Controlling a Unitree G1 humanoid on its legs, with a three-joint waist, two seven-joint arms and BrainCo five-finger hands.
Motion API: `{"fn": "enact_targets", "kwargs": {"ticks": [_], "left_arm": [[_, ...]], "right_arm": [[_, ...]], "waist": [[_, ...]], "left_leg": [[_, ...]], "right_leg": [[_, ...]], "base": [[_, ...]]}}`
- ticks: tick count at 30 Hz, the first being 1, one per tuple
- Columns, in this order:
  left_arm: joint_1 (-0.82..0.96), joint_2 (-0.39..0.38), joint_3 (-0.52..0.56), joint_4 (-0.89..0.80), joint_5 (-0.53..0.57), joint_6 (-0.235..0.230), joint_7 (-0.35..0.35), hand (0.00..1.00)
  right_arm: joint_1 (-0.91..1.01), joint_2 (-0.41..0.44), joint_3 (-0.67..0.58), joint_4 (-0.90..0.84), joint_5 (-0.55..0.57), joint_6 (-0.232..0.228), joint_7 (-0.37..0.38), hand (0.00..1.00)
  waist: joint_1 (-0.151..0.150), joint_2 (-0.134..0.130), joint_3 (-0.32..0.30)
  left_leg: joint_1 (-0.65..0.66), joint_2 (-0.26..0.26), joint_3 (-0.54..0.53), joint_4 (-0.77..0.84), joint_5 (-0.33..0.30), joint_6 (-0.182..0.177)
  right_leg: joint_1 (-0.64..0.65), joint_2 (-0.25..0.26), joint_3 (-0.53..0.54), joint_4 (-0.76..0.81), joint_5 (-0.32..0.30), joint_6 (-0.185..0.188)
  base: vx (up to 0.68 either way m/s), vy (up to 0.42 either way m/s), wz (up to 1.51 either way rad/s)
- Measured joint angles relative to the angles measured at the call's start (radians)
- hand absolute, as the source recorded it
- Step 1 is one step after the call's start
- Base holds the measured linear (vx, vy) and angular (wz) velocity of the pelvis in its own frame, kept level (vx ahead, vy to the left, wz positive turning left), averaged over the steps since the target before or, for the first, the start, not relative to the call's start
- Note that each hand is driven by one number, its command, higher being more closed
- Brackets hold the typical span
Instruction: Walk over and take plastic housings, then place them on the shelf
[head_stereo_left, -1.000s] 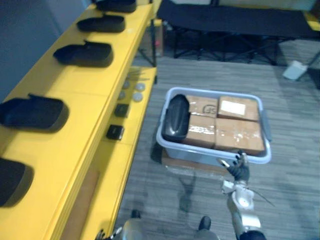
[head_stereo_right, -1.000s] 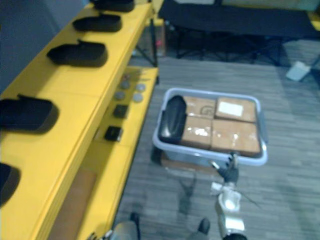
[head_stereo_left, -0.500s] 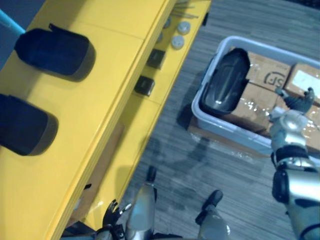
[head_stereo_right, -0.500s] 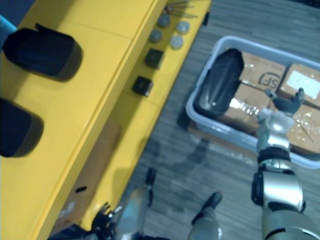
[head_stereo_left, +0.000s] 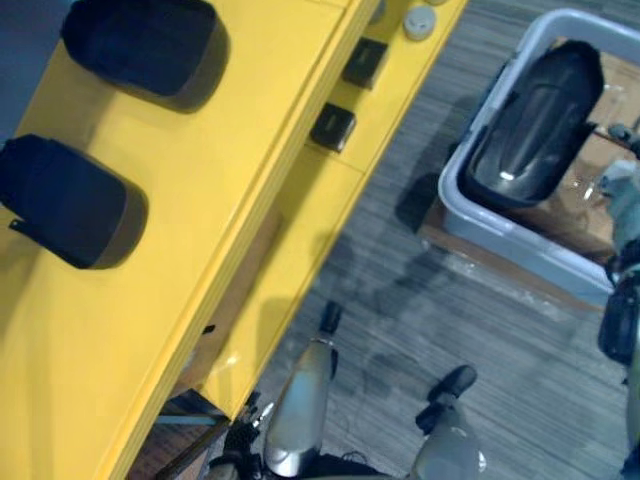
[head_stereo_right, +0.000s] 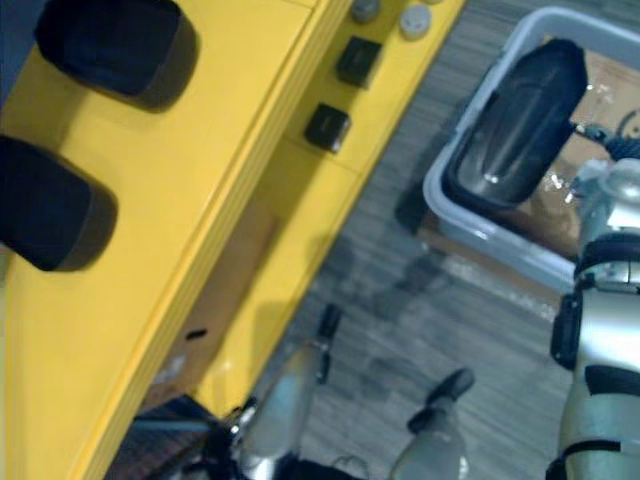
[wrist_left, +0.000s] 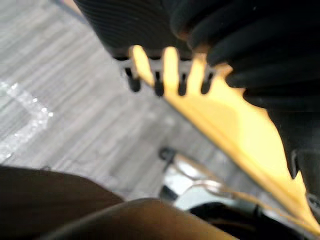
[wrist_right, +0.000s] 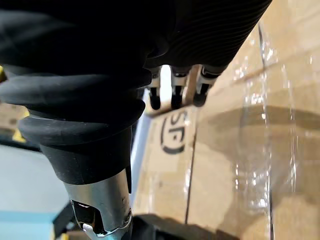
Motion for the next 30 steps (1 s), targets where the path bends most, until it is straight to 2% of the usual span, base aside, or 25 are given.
{"fn": "enact_targets", "kwargs": {"ticks": [5, 7, 8, 9, 12, 16, 18, 19, 21, 24, 30], "left_arm": [[-0.014, 0.009, -0.059, 0.001, -0.007, -0.021, 0.002, 0.0], [-0.018, 0.013, -0.072, 0.0, -0.015, -0.034, 0.001, 0.0], [-0.024, 0.024, -0.097, 0.0, -0.036, -0.041, 0.001, 0.0], [-0.026, 0.027, -0.104, -0.001, -0.041, -0.042, 0.001, 0.0], [-0.032, 0.037, -0.131, -0.009, -0.066, -0.043, 0.003, 0.0], [-0.033, 0.041, -0.138, -0.014, -0.085, -0.044, 0.007, 0.0], [-0.033, 0.045, -0.141, -0.029, -0.086, -0.044, 0.01, 0.0], [-0.032, 0.046, -0.141, -0.036, -0.086, -0.044, 0.01, 0.0], [-0.032, 0.052, -0.141, -0.062, -0.093, -0.046, 0.011, 0.0], [-0.032, 0.062, -0.139, -0.108, -0.115, -0.046, 0.019, 0.0], [-0.032, 0.072, -0.129, -0.228, -0.12, -0.047, 0.021, 0.0]], "right_arm": [[-0.045, -0.039, 0.048, 0.026, -0.003, 0.043, 0.015, 0.0], [-0.05, -0.06, 0.065, 0.028, -0.01, 0.064, 0.026, 0.0], [-0.05, -0.071, 0.07, 0.034, -0.023, 0.09, 0.04, 0.0], [-0.05, -0.073, 0.079, 0.036, -0.033, 0.102, 0.044, 1.0], [-0.056, -0.111, 0.13, 0.035, -0.103, 0.157, 0.096, 1.0], [-0.066, -0.147, 0.158, 0.036, -0.161, 0.205, 0.172, 1.0], [-0.086, -0.159, 0.18, 0.035, -0.255, 0.259, 0.244, 1.0], [-0.09, -0.163, 0.186, 0.035, -0.287, 0.272, 0.261, 1.0], [-0.1, -0.174, 0.195, 0.035, -0.434, 0.316, 0.318, 1.0], [-0.103, -0.18, 0.215, 0.038, -0.513, 0.357, 0.362, 1.0], [-0.104, -0.184, 0.196, 0.081, -0.511, 0.364, 0.37, 1.0]], "waist": [[0.021, 0.024, 0.001], [0.031, 0.024, 0.001], [0.041, 0.025, 0.0], [0.044, 0.025, 0.0], [0.061, 0.028, -0.002], [0.071, 0.028, -0.002], [0.072, 0.029, -0.002], [0.074, 0.029, -0.003], [0.084, 0.031, -0.004], [0.092, 0.03, -0.004], [0.091, 0.027, -0.005]], "left_leg": [[-0.056, -0.005, -0.013, 0.023, -0.001, 0.001], [-0.068, -0.005, -0.017, 0.032, -0.002, 0.004], [-0.068, -0.006, -0.019, 0.034, -0.003, 0.004], [-0.068, -0.006, -0.02, 0.036, -0.003, 0.005], [-0.096, -0.006, -0.029, 0.052, -0.005, 0.006], [-0.104, -0.008, -0.029, 0.053, -0.004, 0.006], [-0.104, -0.008, -0.029, 0.051, -0.004, 0.006], [-0.104, -0.007, -0.029, 0.05, -0.004, 0.006], [-0.104, -0.007, -0.029, 0.048, -0.004, 0.006], [-0.104, -0.009, -0.04, 0.047, -0.004, 0.005], [-0.101, -0.008, -0.06, 0.045, -0.001, 0.003]], "right_leg": [[-0.042, -0.003, -0.008, 0.016, -0.001, -0.002], [-0.051, -0.004, -0.008, 0.026, -0.005, -0.002], [-0.051, -0.005, -0.01, 0.03, -0.007, -0.003], [-0.051, -0.005, -0.011, 0.032, -0.009, -0.004], [-0.073, -0.009, -0.021, 0.054, -0.026, -0.01], [-0.081, -0.014, -0.023, 0.06, -0.027, -0.011], [-0.082, -0.013, -0.024, 0.059, -0.027, -0.011], [-0.082, -0.013, -0.024, 0.059, -0.027, -0.011], [-0.08, -0.013, -0.027, 0.059, -0.027, -0.01], [-0.067, -0.009, -0.041, 0.056, -0.025, -0.006], [-0.047, -0.001, -0.063, 0.052, -0.029, -0.004]], "base": [[-0.04, 0.02, 0.06], [-0.06, 0.019, 0.04], [-0.05, 0.008, 0.03], [-0.06, 0.007, 0.05], [-0.07, 0.012, 0.06], [-0.05, 0.009, 0.02], [-0.02, -0.002, 0.0], [0.0, 0.0, 0.0], [-0.01, -0.003, 0.02], [-0.02, -0.009, 0.11], [-0.04, -0.005, 0.1]]}}
